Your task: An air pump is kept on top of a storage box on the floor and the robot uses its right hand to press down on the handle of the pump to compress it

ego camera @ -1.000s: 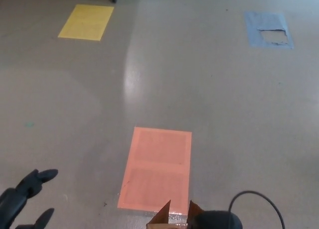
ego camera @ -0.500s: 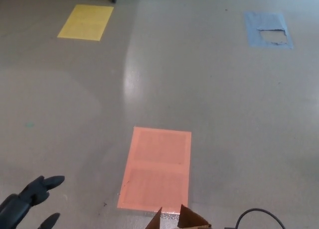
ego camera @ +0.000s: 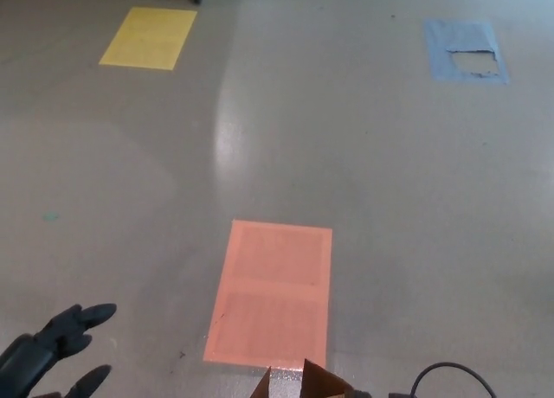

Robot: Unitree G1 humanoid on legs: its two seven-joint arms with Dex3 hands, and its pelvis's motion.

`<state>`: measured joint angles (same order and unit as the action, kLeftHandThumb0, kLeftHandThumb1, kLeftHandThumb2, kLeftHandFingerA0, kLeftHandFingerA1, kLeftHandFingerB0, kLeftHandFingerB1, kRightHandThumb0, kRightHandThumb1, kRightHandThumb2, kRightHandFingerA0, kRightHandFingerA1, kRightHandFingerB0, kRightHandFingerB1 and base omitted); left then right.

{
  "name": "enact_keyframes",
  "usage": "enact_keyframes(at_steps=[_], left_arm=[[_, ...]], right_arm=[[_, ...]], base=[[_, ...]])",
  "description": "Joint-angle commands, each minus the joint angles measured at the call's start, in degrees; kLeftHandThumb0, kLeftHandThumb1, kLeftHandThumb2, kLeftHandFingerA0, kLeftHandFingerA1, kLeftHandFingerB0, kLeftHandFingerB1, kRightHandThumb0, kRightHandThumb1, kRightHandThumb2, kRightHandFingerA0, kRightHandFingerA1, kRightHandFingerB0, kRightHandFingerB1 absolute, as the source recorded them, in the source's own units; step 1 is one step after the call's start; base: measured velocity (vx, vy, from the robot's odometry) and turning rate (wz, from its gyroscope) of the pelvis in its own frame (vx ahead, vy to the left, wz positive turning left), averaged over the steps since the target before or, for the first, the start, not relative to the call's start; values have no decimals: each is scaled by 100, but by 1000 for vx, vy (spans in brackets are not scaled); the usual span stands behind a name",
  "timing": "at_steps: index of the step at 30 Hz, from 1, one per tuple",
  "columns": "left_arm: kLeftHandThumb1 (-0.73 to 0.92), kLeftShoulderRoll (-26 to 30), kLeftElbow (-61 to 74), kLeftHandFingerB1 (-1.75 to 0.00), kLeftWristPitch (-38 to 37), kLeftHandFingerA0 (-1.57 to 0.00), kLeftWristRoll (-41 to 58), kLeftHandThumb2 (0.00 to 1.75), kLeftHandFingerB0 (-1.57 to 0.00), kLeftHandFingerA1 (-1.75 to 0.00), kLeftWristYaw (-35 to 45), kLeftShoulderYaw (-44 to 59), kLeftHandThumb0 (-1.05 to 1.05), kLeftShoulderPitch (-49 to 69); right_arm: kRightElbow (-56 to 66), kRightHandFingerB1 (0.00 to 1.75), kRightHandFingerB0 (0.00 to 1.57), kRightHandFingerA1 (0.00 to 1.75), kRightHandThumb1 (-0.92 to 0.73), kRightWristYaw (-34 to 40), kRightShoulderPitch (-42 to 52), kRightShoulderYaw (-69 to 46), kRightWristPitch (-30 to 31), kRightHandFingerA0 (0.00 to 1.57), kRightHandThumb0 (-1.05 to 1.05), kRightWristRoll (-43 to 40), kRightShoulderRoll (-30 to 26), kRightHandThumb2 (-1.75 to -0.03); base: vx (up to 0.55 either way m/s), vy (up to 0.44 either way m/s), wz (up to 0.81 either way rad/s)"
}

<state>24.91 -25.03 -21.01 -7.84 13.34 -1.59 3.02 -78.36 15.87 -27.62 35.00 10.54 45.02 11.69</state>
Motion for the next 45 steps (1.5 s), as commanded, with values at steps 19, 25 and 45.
enact_keyframes(at_steps=[19, 25, 45], left_arm=[[89, 317, -321, -28, 383, -21, -28, 67, -17, -33, 175, 169, -67, -602], [88, 362, -467, -28, 344, -23, 20, 67, -17, -33, 218, 206, -68, -693], [91, 456, -844, -28, 212, -23, 1, 67, -15, -33, 212, 227, -66, -731]], right_arm=[[3516, 0, 0, 0, -54, -4157, -54, -3156, -921, 0, -86, -4171, -563, -57], [6461, 0, 0, 0, -49, -5291, 950, -2968, -135, 0, -87, -5052, -1266, -83], [11332, 6, 0, 8, -88, -3073, 3214, -4907, -2395, 0, -90, -5796, -1744, -117]], base=[[0, 0, 0], [0, 0, 0], [0, 0, 0]])
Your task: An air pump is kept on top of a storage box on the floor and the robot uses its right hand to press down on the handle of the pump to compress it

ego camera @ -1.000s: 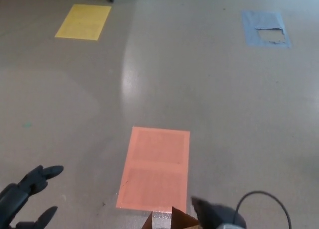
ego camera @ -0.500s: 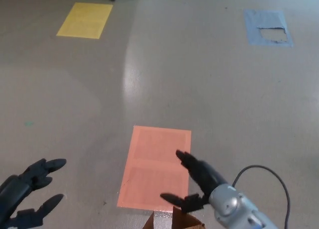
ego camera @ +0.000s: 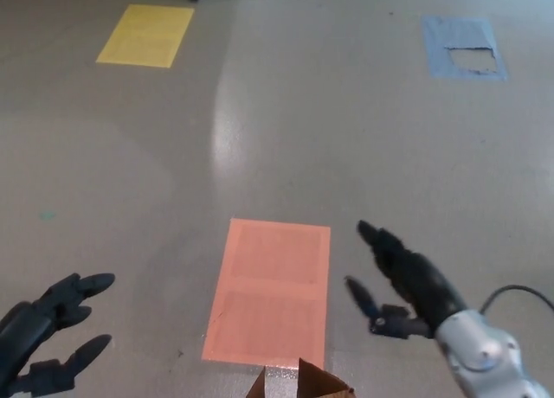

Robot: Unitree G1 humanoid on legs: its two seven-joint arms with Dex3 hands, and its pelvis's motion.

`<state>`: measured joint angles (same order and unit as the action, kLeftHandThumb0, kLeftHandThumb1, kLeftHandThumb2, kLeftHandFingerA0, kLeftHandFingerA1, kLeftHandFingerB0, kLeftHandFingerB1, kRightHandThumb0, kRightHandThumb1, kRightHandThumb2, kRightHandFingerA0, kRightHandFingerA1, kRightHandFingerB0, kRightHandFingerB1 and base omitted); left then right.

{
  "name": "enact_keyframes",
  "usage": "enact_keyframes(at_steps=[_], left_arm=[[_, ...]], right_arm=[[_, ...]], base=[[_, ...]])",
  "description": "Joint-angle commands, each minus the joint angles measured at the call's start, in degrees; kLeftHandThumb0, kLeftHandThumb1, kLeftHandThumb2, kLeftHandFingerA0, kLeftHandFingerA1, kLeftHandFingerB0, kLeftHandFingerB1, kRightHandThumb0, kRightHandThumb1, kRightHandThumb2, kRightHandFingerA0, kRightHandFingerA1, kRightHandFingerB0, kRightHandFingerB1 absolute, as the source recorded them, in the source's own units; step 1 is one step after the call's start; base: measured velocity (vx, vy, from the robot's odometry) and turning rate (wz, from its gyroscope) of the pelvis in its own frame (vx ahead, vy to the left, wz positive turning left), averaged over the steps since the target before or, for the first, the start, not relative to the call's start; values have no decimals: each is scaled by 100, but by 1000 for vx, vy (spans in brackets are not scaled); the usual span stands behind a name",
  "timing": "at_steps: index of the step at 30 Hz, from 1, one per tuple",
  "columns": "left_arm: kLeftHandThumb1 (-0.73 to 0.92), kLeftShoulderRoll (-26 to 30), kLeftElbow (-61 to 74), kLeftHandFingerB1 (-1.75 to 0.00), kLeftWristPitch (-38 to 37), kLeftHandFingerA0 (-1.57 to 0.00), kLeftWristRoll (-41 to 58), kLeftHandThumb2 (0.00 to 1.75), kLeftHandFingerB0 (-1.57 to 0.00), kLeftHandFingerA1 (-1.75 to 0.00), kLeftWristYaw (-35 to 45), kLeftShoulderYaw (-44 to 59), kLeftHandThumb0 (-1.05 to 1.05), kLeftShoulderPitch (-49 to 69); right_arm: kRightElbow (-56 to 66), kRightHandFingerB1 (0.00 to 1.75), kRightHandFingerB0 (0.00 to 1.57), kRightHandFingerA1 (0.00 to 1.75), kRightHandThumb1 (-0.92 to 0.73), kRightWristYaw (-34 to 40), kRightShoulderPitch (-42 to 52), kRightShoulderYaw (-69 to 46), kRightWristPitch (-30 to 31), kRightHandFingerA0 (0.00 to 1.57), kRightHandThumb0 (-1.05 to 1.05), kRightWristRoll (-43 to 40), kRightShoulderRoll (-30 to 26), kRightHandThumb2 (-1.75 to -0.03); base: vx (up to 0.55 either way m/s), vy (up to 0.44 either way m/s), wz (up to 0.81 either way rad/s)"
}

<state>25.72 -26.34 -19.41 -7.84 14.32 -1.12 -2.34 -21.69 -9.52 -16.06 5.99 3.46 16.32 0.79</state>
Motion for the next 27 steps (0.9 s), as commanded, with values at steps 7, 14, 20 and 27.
enact_keyframes(at_steps=[7, 14, 20, 27], left_arm=[[59, 185, -842, -47, 46, -1, -53, 113, 0, -47, -22, 90, -34, -68], [59, 160, -790, -47, -63, -1, -139, 113, -1, -48, -110, 25, -33, 266], [92, 144, -873, -28, -162, -22, -19, 67, -16, -33, -76, 100, -64, 363], [92, 168, -1070, -28, -249, -22, -119, 67, -16, -33, -133, 39, -66, 251]], right_arm=[[5750, 21, 8, 26, -88, 330, 1873, -2146, -2071, 9, -77, -2182, -204, -69], [3497, 27, 10, 35, -75, 643, 1834, -2130, -2340, 0, -76, -1026, -520, -109], [558, 24, 3, 29, -89, 873, 1318, -2045, -1714, 9, -68, -530, -1066, -66], [-2217, 23, 1, 31, -73, 1163, 634, -1747, -1503, 4, -69, -189, -1621, -95]], base=[[0, 0, 0], [0, 0, 0], [0, 0, 0], [0, 0, 0]])
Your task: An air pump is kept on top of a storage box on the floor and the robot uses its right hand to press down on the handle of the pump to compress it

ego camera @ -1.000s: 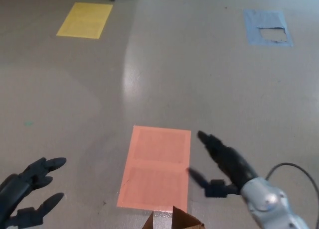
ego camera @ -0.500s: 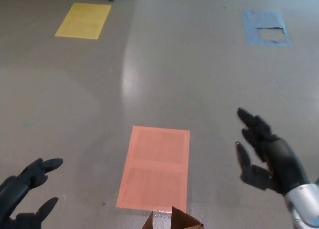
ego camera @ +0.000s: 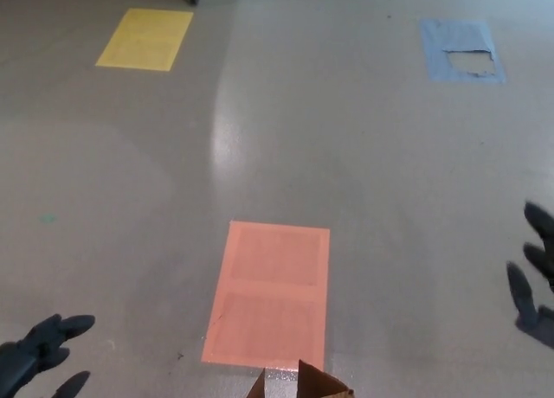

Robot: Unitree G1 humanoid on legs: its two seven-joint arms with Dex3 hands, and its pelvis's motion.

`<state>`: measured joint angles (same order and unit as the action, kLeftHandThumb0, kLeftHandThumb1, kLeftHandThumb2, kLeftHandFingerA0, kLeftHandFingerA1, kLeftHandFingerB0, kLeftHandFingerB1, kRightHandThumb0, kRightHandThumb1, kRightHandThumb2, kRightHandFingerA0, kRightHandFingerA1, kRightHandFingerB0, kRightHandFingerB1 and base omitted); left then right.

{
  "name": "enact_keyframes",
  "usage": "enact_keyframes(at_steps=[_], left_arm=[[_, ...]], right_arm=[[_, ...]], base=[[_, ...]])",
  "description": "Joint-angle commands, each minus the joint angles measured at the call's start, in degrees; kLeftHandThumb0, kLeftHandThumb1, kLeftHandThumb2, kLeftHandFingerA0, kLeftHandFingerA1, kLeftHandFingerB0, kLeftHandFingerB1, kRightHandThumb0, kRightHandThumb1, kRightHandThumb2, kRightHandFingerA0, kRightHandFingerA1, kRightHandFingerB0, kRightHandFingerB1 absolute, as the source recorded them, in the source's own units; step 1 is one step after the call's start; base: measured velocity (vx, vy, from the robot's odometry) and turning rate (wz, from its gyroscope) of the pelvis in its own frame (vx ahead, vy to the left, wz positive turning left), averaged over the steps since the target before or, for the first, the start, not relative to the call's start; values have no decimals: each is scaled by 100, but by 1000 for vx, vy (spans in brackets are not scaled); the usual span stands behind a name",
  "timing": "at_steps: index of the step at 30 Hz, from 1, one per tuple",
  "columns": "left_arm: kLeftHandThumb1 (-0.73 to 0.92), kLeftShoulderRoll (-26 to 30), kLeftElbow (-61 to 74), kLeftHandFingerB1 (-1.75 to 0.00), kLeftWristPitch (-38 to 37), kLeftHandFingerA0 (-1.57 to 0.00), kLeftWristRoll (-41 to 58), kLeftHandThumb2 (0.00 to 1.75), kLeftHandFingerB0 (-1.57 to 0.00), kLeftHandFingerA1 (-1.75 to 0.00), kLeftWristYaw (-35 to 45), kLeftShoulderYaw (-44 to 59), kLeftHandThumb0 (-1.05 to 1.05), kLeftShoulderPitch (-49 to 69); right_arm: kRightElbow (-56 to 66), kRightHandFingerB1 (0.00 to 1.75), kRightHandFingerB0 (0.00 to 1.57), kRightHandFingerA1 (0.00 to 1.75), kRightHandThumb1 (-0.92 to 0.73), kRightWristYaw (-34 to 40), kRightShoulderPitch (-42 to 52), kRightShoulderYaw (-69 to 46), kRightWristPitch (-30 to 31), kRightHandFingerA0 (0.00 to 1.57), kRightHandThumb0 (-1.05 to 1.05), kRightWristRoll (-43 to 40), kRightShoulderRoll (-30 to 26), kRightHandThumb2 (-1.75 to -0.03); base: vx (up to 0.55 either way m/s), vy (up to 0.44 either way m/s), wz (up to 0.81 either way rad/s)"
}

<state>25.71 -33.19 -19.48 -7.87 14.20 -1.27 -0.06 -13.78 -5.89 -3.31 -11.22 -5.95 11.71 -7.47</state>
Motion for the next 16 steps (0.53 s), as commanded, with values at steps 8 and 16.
enact_keyframes(at_steps=[8, 16], left_arm=[[60, 258, -827, -47, -161, -1, -194, 114, -1, -48, -179, 40, -33, -378], [92, 290, -1456, -29, -110, -23, -132, 68, -17, -33, -290, 128, -66, -618]], right_arm=[[-4236, 18, 0, 21, -81, 322, -1249, 216, -112, 0, -72, 206, -860, -108], [-4712, 17, 0, 19, -84, 78, -1397, 332, -90, 0, -76, 142, -942, -110]], base=[[0, 0, 0], [0, 0, 0]])
